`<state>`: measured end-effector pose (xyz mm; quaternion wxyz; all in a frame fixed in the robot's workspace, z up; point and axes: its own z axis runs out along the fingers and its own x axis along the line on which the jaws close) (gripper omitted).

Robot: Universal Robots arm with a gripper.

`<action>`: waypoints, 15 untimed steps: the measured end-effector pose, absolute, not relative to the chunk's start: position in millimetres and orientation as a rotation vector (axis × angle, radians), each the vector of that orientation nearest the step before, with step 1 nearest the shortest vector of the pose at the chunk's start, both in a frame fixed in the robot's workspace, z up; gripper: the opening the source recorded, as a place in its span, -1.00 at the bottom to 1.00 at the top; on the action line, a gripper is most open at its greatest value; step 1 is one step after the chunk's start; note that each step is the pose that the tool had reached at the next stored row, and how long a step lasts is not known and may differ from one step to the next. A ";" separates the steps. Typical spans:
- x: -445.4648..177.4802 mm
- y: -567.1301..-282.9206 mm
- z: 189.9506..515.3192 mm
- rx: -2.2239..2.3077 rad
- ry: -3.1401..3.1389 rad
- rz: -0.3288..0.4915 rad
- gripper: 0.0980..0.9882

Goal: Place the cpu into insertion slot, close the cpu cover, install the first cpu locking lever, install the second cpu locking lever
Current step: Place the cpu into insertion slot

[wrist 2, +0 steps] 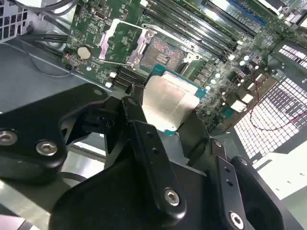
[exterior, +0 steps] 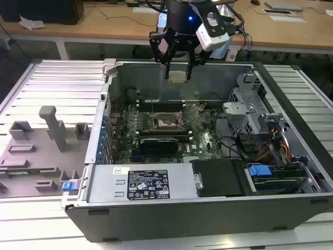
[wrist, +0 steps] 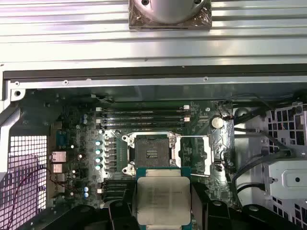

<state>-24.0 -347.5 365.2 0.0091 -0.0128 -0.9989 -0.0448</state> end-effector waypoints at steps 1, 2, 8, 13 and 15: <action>-24.0 -347.5 365.2 -0.040 -3.120 -0.140 0.00; -24.0 -347.5 365.2 -0.040 -3.120 -0.140 0.00; -24.8 -347.4 364.6 -0.040 -3.120 -0.140 0.00; -26.7 -347.3 358.2 -0.039 -3.120 -0.140 0.00; -26.8 -347.3 354.6 -0.039 -3.121 -0.140 0.00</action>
